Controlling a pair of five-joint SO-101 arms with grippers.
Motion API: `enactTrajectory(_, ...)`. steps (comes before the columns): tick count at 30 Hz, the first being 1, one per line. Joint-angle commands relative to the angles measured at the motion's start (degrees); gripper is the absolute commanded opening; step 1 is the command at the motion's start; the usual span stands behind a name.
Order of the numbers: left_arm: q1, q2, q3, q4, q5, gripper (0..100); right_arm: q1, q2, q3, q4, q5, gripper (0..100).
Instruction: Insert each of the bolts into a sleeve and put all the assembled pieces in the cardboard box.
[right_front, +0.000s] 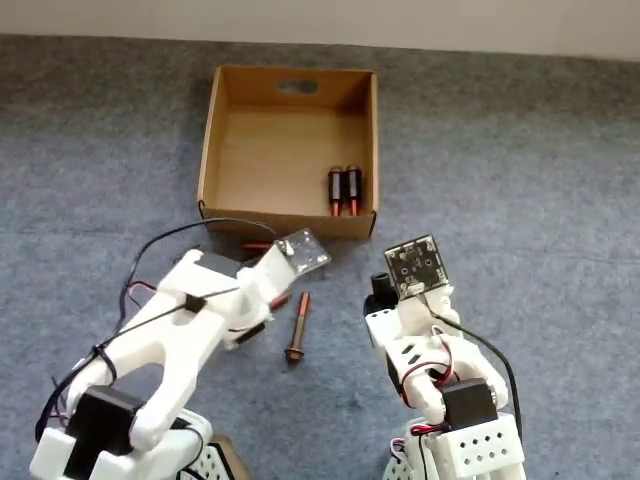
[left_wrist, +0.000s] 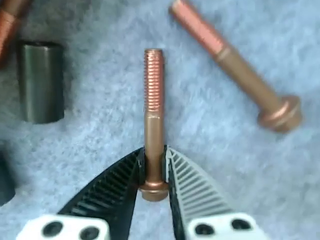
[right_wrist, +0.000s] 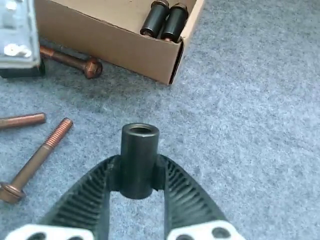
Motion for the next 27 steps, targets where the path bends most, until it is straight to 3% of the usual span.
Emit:
enactTrajectory(1,-3.1,0.1,-0.6,2.0,-5.2,1,-0.2,-0.7,-0.7,0.0,-0.6,0.6)
enactTrajectory(7,-4.0,0.1,-1.5,0.1,-2.0,2,-0.2,-0.7,-0.7,0.0,-0.6,0.6)
enactTrajectory(12,-4.8,0.1,-4.4,0.4,3.4,15,-0.2,-0.7,-0.7,0.0,-0.6,0.6)
enactTrajectory(22,-9.3,0.0,-10.4,0.5,14.4,9,-0.2,-0.7,-0.7,0.2,-0.5,0.6)
enactTrajectory(27,-8.8,0.0,-10.5,3.7,15.1,9,-0.2,-0.7,-0.7,0.1,-0.5,0.6)
